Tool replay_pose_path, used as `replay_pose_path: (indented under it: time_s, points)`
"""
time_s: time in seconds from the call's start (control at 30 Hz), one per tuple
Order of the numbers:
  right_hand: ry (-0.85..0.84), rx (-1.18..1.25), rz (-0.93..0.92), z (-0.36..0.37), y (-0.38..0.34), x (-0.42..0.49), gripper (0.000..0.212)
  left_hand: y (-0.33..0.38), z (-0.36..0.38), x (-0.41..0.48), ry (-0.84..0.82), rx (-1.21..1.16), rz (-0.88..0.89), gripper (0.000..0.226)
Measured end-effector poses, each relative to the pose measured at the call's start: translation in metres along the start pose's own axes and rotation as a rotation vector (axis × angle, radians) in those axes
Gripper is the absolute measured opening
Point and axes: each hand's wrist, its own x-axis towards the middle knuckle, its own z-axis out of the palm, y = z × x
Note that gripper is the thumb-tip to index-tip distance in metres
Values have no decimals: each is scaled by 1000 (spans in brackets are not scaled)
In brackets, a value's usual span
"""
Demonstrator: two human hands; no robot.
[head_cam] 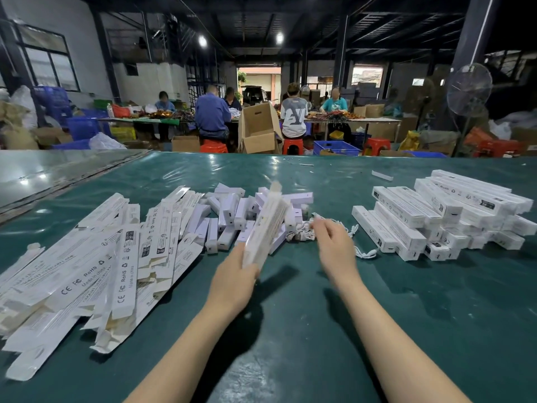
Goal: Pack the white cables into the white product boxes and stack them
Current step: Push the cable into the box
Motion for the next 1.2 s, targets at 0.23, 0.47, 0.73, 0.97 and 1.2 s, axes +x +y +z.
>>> replay_pose_path:
  time_s: [0.23, 0.47, 0.73, 0.97, 1.2]
  points:
    - [66, -888, 267, -27, 50, 11, 42, -11, -22, 2, 1, -43, -68, 22]
    - [115, -627, 54, -33, 54, 11, 17, -14, -23, 2, -81, -311, -95, 24]
    - [59, 834, 234, -29, 33, 13, 20, -22, -29, 12, 41, -385, -184, 13]
    - [-16, 599, 46, -22, 28, 7, 24, -22, -27, 13, 33, -356, -181, 18]
    - [-83, 333, -32, -25, 31, 9, 24, -20, -26, 10, 3, -280, -148, 23]
